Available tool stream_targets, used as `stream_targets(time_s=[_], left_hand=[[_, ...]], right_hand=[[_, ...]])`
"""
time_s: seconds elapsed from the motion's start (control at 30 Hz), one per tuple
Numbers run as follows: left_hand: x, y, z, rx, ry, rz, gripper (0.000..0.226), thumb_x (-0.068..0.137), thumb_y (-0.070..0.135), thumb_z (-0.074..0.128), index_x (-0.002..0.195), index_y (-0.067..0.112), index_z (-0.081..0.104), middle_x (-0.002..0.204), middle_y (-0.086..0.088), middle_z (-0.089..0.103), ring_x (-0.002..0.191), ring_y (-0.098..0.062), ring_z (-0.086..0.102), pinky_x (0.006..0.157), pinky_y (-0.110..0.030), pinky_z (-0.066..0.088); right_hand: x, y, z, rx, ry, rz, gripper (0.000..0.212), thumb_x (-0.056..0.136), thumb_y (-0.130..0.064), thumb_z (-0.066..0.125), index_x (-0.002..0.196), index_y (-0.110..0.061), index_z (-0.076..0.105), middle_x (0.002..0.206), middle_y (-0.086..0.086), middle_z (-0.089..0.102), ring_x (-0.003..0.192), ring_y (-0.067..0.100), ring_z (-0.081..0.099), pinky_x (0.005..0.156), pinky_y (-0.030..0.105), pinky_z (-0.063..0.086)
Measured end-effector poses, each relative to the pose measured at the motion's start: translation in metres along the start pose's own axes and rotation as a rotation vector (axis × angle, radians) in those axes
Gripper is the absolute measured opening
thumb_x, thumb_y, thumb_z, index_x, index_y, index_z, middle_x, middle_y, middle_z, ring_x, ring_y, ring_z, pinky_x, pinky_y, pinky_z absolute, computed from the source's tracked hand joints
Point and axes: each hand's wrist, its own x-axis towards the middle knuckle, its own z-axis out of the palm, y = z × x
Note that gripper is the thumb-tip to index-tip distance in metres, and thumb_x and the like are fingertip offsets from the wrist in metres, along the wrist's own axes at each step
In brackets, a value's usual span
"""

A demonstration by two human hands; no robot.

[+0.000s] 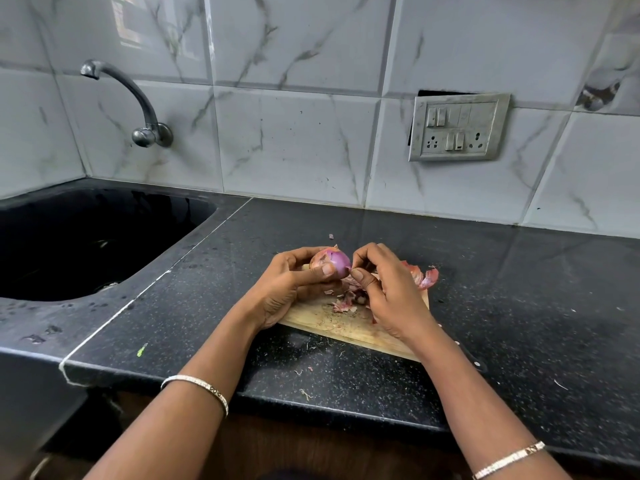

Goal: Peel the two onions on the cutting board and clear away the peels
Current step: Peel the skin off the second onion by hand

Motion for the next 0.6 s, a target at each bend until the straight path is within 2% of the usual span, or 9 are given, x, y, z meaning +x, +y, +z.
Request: stream_targets(time_s=[0.17,0.27,0.37,0.47,0.6], left_hand=[[0.0018,-0.0005,0.0013,-0.058,0.063,-0.015,0.047,0.091,0.026,0.067,0.127,-0.003,0.062,0.116,-0.023,0.072,0.100,-0.030,0.074,0.094,-0.035,0.059],[0.0021,0.0012,0.0033,-0.042,0.100,-0.019,0.051,0.093,0.040,0.060,0.117,-0.005,0.066,0.105,-0.018,0.074,0.093,-0.022,0.074,0.086,-0.027,0.061],[0.0014,0.0039,0.0073,-0.053,0.140,-0.017,0.049,0.090,0.048,0.057,0.103,0.003,0.071,0.095,-0.014,0.076,0.085,-0.022,0.076,0.079,-0.026,0.063],[0.0001,0.0068,0.0091,-0.068,0.162,-0.023,0.053,0.090,0.050,0.056,0.106,0.002,0.071,0.097,-0.019,0.076,0.084,-0.025,0.077,0.075,-0.026,0.063],[-0.0007,0.0078,0.0103,-0.058,0.162,-0.044,0.057,0.092,0.052,0.053,0.109,0.000,0.068,0.096,-0.022,0.076,0.081,-0.026,0.078,0.068,-0.025,0.063]], right_hand=[[-0.0020,-0.0004,0.0013,-0.046,-0.071,-0.012,0.017,0.094,-0.012,0.063,0.092,-0.026,0.054,0.093,-0.012,0.053,0.094,0.017,0.050,0.079,0.032,0.039],[-0.0035,0.0013,0.0025,-0.103,-0.101,-0.038,0.016,0.092,-0.013,0.065,0.091,-0.027,0.056,0.093,-0.016,0.053,0.093,0.016,0.046,0.078,0.034,0.037],[-0.0046,-0.0002,0.0029,-0.178,-0.169,-0.033,0.023,0.090,-0.013,0.068,0.088,-0.030,0.054,0.091,-0.018,0.051,0.094,0.013,0.041,0.080,0.035,0.037],[-0.0055,-0.0002,0.0023,-0.306,-0.164,-0.003,0.017,0.090,-0.017,0.068,0.090,-0.028,0.055,0.094,-0.016,0.052,0.096,0.012,0.038,0.085,0.041,0.038],[-0.0068,0.0012,-0.0008,-0.450,-0.079,0.081,0.014,0.090,-0.021,0.065,0.095,-0.029,0.056,0.099,-0.015,0.055,0.101,0.015,0.045,0.085,0.041,0.038]])
